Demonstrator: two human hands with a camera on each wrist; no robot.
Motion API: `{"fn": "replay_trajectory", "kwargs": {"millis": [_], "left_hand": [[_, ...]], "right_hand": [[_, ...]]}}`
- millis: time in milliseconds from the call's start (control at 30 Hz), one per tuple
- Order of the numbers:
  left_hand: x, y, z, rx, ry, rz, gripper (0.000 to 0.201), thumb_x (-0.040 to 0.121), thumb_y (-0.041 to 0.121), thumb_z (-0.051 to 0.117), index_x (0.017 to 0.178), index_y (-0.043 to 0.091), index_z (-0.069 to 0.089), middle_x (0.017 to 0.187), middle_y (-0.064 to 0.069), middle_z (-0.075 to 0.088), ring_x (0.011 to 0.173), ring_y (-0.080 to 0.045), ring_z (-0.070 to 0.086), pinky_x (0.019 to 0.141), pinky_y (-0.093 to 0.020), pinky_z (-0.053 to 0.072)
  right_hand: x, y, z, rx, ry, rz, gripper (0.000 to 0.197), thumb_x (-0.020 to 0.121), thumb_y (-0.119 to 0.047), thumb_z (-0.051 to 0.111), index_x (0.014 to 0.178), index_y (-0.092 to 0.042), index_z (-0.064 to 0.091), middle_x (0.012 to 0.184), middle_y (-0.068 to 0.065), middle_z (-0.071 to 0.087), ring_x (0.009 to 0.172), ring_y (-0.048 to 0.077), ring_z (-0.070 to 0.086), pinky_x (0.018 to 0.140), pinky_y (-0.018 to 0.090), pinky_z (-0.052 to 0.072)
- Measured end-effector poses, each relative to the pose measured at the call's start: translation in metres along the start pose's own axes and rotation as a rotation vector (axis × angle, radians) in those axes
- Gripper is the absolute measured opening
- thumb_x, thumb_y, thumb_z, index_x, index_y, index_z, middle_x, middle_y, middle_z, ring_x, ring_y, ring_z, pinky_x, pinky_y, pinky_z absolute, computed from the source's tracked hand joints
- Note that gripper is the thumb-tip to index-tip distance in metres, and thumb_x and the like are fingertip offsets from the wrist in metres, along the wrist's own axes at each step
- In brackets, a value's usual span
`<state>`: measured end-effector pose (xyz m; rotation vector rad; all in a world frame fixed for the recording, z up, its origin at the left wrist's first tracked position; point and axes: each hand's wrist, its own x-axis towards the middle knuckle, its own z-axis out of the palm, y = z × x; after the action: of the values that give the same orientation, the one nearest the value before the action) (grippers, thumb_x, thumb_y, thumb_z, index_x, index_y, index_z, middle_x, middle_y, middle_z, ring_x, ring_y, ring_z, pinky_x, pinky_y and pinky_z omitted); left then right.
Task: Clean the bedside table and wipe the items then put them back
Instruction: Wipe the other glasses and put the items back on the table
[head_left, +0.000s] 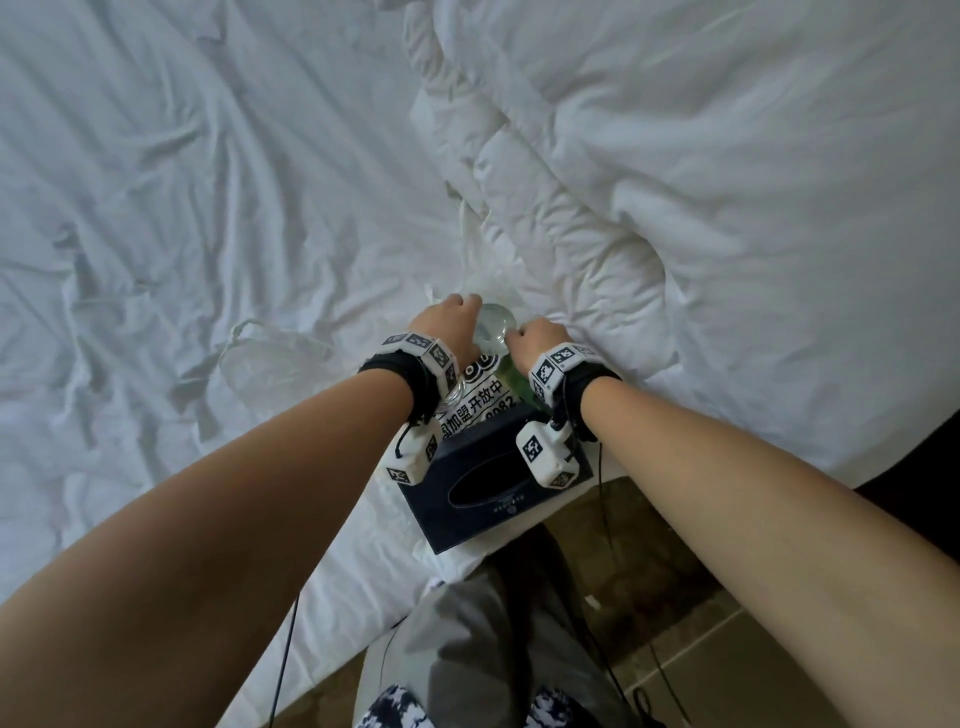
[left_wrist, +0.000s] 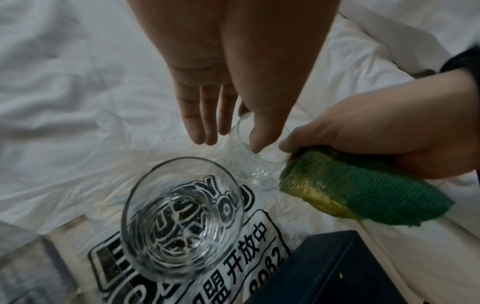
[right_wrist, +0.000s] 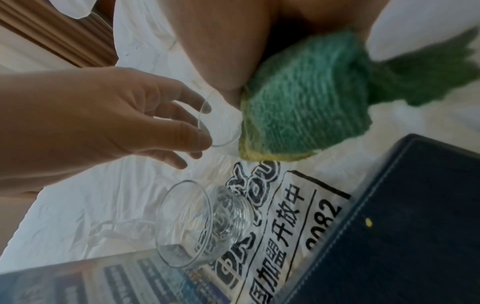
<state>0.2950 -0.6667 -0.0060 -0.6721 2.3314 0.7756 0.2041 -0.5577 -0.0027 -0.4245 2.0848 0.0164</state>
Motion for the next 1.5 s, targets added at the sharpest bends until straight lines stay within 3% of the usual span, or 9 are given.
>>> {"fn": "replay_trajectory", "kwargs": {"millis": [100, 333, 500, 700, 933, 1033, 1200, 1367, 1500], "left_hand": [[0.0, -0.002, 0.001, -0.011, 0.014, 0.017, 0.056, 0.085, 0.02, 0.069, 0.133, 0.015, 0.042, 0.115, -0.007, 0.055, 0.087, -0.021, 0.056, 0.074, -0.03, 0.051], [-0.023, -0.001, -0.014, -0.045, 0.022, 0.087, 0.092, 0.072, 0.036, 0.081, 0.147, 0.021, 0.031, 0.142, -0.01, 0.041, 0.123, -0.029, 0.047, 0.101, -0.042, 0.045], [-0.065, 0.013, -0.038, -0.478, 0.055, -0.069, 0.083, 0.08, 0.05, 0.071, 0.148, 0.024, 0.031, 0.148, -0.009, 0.039, 0.128, -0.027, 0.047, 0.106, -0.04, 0.04], [-0.129, 0.046, -0.086, -1.383, 0.028, -0.211, 0.077, 0.064, 0.046, 0.077, 0.132, 0.024, 0.05, 0.134, -0.01, 0.056, 0.101, -0.024, 0.061, 0.087, -0.041, 0.051], [-0.2, 0.099, -0.134, -1.508, 0.034, -0.017, 0.045, 0.086, 0.037, 0.068, 0.125, 0.017, 0.056, 0.126, -0.008, 0.06, 0.095, -0.026, 0.067, 0.078, -0.043, 0.058], [-0.228, 0.124, -0.153, -1.523, 0.062, 0.004, 0.056, 0.071, 0.045, 0.075, 0.119, 0.023, 0.056, 0.121, -0.008, 0.058, 0.09, -0.027, 0.064, 0.069, -0.041, 0.057], [-0.27, 0.157, -0.186, -1.669, 0.076, 0.061, 0.061, 0.075, 0.056, 0.066, 0.117, 0.013, 0.053, 0.102, -0.015, 0.065, 0.078, -0.032, 0.07, 0.07, -0.044, 0.057], [-0.31, 0.183, -0.225, -1.774, 0.095, 0.054, 0.068, 0.079, 0.06, 0.062, 0.118, 0.006, 0.054, 0.115, -0.025, 0.059, 0.089, -0.047, 0.067, 0.07, -0.046, 0.058], [-0.335, 0.201, -0.257, -1.782, 0.114, 0.096, 0.077, 0.079, 0.061, 0.063, 0.124, -0.001, 0.052, 0.113, -0.023, 0.059, 0.091, -0.042, 0.066, 0.078, -0.052, 0.057]], "right_hand": [[0.0, -0.001, -0.004, -0.061, 0.016, -0.013, 0.034, 0.096, -0.033, 0.043, 0.083, -0.007, 0.06, 0.082, 0.012, 0.059, 0.069, 0.027, 0.054, 0.047, 0.025, 0.029], [-0.027, -0.003, -0.03, -0.076, -0.013, -0.056, 0.035, 0.092, -0.039, 0.05, 0.082, -0.007, 0.057, 0.09, 0.014, 0.061, 0.074, 0.029, 0.057, 0.063, 0.029, 0.039], [-0.069, -0.008, -0.068, -0.139, 0.027, -0.12, 0.042, 0.093, -0.047, 0.05, 0.074, -0.009, 0.053, 0.072, 0.006, 0.055, 0.059, 0.019, 0.051, 0.054, 0.028, 0.038], [-0.143, -0.014, -0.125, -0.186, 0.075, -0.292, 0.039, 0.093, -0.046, 0.049, 0.078, -0.01, 0.055, 0.075, 0.006, 0.054, 0.064, 0.02, 0.05, 0.058, 0.027, 0.038], [-0.244, -0.012, -0.181, -0.153, 0.138, -0.463, 0.034, 0.091, -0.038, 0.053, 0.079, -0.007, 0.06, 0.072, 0.008, 0.056, 0.067, 0.024, 0.052, 0.06, 0.031, 0.037], [-0.283, -0.009, -0.2, -0.129, 0.185, -0.523, 0.036, 0.091, -0.04, 0.052, 0.083, -0.006, 0.064, 0.072, 0.005, 0.056, 0.073, 0.026, 0.055, 0.059, 0.031, 0.038], [-0.339, 0.002, -0.23, 0.145, 0.299, -0.643, 0.06, 0.091, -0.056, 0.053, 0.096, 0.001, 0.07, 0.095, 0.016, 0.07, 0.086, 0.027, 0.063, 0.085, 0.035, 0.048], [-0.375, 0.012, -0.251, 0.564, 0.351, -0.727, 0.086, 0.058, -0.084, 0.066, 0.085, -0.003, 0.065, 0.078, 0.017, 0.065, 0.073, 0.025, 0.061, 0.081, 0.046, 0.055], [-0.415, 0.016, -0.264, 0.946, 0.206, -0.805, 0.085, 0.057, -0.054, 0.087, 0.11, 0.007, 0.062, 0.097, 0.021, 0.069, 0.085, 0.031, 0.067, 0.073, 0.039, 0.056]]}}
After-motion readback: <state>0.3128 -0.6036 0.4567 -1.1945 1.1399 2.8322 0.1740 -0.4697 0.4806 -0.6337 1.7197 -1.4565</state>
